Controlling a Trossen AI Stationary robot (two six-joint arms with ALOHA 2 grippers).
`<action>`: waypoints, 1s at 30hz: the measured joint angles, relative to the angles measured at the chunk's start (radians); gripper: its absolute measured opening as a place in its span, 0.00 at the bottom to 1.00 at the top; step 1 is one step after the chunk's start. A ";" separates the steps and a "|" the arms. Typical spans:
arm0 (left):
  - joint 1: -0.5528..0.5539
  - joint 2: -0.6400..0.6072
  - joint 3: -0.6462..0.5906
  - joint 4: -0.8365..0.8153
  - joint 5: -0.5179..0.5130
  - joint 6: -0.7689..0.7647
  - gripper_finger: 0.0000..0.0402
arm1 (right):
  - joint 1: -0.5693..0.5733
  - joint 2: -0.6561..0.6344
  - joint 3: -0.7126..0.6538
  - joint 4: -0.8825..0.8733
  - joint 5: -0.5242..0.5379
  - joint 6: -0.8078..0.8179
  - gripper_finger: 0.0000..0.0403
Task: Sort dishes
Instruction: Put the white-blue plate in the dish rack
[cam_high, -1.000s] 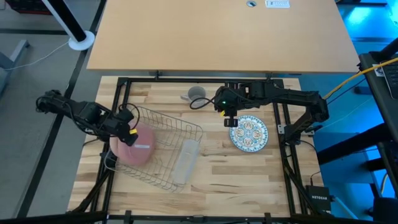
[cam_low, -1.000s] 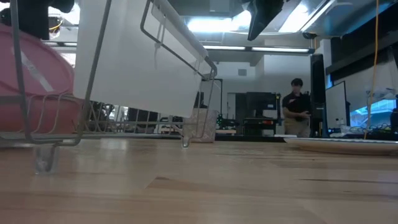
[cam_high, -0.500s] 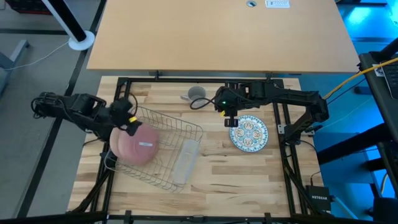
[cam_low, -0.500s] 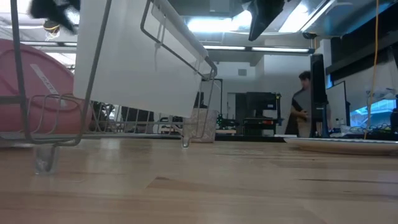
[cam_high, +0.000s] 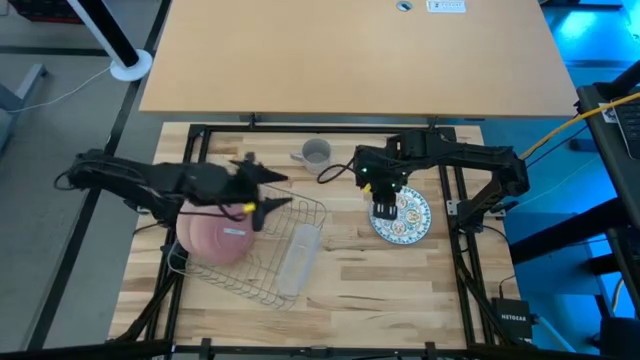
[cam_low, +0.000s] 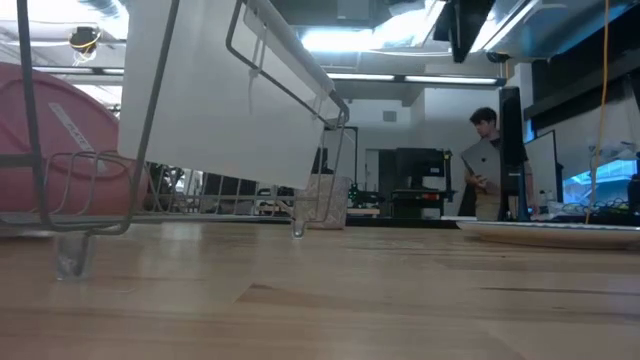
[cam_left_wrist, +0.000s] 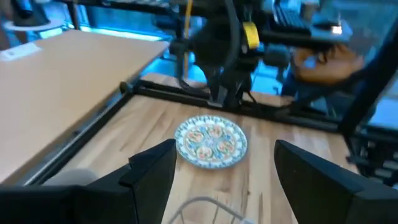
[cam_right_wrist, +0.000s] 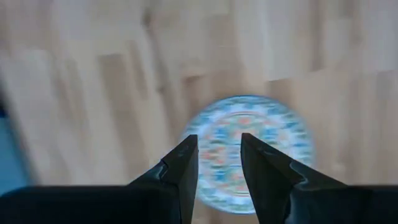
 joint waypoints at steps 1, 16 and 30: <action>0.002 0.022 0.000 0.011 0.011 0.017 0.65 | 0.007 0.000 -0.005 0.008 -0.033 0.030 0.31; 0.049 0.095 -0.001 0.009 0.148 0.123 0.65 | 0.286 0.000 -0.333 0.024 0.153 0.558 0.31; 0.049 0.095 -0.001 0.009 0.148 0.171 0.65 | 0.428 0.000 -0.714 0.514 0.142 0.873 0.31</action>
